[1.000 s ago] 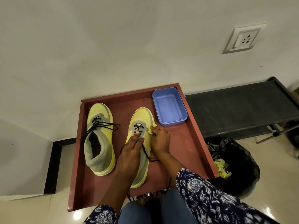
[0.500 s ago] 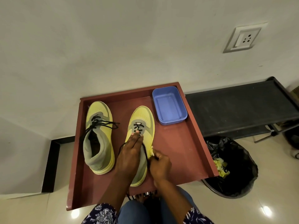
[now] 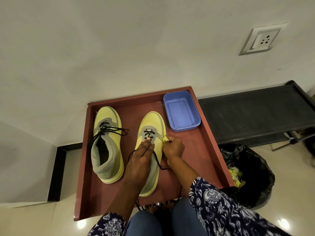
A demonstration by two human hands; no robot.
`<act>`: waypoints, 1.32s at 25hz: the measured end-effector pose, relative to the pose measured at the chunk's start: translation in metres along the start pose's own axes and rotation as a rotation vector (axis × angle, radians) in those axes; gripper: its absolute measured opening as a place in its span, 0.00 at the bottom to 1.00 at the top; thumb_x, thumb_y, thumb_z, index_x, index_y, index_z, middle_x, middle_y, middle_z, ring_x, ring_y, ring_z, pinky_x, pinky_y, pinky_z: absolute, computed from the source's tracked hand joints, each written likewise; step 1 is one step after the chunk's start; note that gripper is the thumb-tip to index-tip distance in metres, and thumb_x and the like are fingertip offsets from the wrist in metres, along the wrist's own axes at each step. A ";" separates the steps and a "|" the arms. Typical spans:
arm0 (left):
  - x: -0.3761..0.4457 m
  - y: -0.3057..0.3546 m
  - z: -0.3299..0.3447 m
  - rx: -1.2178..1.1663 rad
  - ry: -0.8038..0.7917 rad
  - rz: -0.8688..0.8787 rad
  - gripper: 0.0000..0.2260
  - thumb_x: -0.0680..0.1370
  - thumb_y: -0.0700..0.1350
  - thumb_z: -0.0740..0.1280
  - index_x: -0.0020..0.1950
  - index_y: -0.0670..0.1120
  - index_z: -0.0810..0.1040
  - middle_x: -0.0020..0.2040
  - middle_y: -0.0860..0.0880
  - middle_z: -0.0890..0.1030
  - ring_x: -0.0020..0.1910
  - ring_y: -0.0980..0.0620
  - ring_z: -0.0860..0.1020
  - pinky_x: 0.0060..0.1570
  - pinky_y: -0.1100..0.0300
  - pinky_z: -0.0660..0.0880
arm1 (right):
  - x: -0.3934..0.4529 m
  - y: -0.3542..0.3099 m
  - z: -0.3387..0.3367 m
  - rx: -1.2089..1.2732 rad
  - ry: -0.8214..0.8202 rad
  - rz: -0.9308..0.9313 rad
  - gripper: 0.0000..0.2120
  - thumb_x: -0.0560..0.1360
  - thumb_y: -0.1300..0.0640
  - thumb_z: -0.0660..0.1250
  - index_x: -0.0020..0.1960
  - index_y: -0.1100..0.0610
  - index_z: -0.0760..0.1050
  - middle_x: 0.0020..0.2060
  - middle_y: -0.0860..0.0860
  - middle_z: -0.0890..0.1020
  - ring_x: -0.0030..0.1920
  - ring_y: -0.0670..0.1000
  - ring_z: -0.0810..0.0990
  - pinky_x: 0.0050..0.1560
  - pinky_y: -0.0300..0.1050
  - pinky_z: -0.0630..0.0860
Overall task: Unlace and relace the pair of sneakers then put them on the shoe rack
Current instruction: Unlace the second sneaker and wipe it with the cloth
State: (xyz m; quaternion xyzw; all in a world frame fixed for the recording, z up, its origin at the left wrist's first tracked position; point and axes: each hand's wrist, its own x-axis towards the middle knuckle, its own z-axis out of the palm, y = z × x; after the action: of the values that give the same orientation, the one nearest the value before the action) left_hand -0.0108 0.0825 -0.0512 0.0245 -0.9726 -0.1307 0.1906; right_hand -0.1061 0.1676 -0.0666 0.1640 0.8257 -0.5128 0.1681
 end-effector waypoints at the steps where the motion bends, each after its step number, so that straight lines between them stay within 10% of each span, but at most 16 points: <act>1: 0.000 0.000 0.000 0.002 0.003 -0.002 0.19 0.70 0.37 0.53 0.54 0.36 0.80 0.55 0.37 0.80 0.54 0.39 0.80 0.48 0.48 0.78 | 0.005 -0.004 0.000 -0.059 -0.018 -0.054 0.16 0.74 0.66 0.62 0.60 0.59 0.77 0.59 0.56 0.80 0.60 0.57 0.76 0.61 0.43 0.71; 15: -0.001 -0.002 0.003 -0.021 0.028 0.016 0.17 0.71 0.36 0.56 0.55 0.35 0.79 0.56 0.37 0.80 0.54 0.39 0.80 0.49 0.45 0.77 | -0.040 0.024 0.002 -0.063 0.015 -0.201 0.17 0.74 0.69 0.61 0.61 0.59 0.77 0.57 0.55 0.80 0.57 0.53 0.77 0.54 0.28 0.64; 25: -0.001 -0.002 0.004 -0.013 0.019 0.009 0.19 0.72 0.37 0.54 0.56 0.36 0.79 0.57 0.38 0.80 0.55 0.39 0.79 0.52 0.49 0.75 | 0.018 -0.025 0.012 -0.516 -0.031 -0.449 0.21 0.76 0.67 0.59 0.68 0.58 0.70 0.63 0.58 0.74 0.62 0.57 0.73 0.61 0.44 0.69; 33: -0.003 -0.003 0.006 -0.029 0.002 -0.019 0.20 0.72 0.37 0.53 0.57 0.36 0.78 0.58 0.38 0.79 0.56 0.40 0.79 0.54 0.51 0.72 | -0.014 0.004 0.003 -0.320 -0.071 -0.473 0.17 0.76 0.68 0.58 0.63 0.60 0.75 0.58 0.58 0.78 0.59 0.55 0.75 0.54 0.28 0.62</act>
State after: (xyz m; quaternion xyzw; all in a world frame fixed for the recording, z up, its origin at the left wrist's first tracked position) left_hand -0.0105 0.0813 -0.0583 0.0310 -0.9702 -0.1464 0.1908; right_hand -0.0912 0.1654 -0.0650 -0.0798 0.9050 -0.4066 0.0963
